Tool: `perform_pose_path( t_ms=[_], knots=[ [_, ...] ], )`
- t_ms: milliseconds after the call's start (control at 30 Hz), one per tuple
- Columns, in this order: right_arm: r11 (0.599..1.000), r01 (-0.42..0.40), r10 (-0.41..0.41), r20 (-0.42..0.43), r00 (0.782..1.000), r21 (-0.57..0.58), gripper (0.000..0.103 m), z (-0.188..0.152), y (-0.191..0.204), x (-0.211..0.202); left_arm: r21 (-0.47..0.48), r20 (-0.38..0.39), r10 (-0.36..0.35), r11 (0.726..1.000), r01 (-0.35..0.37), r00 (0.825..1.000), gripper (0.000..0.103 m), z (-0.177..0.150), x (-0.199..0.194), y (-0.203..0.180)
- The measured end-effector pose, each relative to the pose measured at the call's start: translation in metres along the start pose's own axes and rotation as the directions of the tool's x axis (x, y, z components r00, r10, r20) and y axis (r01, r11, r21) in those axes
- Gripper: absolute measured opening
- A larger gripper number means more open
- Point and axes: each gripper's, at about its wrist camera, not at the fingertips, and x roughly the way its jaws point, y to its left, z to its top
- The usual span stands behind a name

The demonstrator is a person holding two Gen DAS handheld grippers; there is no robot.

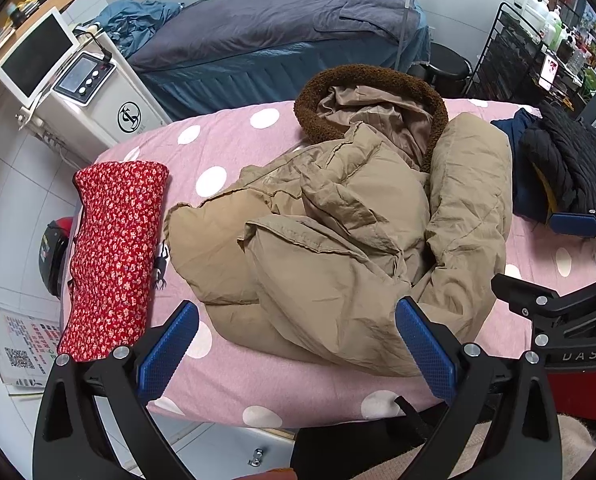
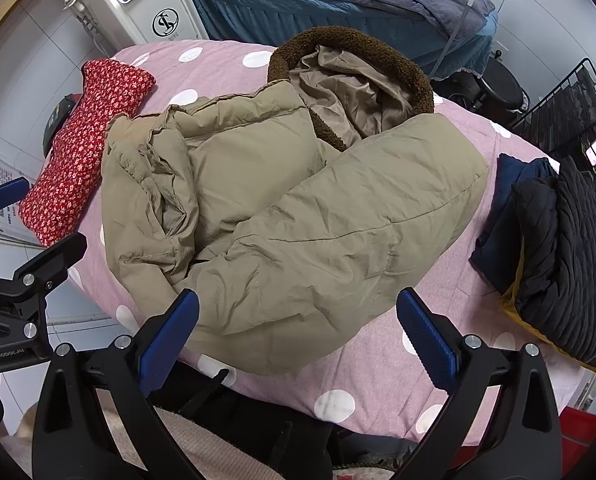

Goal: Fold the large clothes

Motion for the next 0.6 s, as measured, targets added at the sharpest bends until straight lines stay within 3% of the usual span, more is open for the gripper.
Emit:
perform_pose_path(
  t_ms=[600],
  knots=[
    [1.000, 0.000, 0.000, -0.001, 1.000, 0.000, 0.097, 0.0002, 0.0002, -0.0003, 0.001, -0.001, 0.000, 1.000, 0.000, 1.000, 0.097, 0.0001, 0.0002, 0.0003]
  ],
)
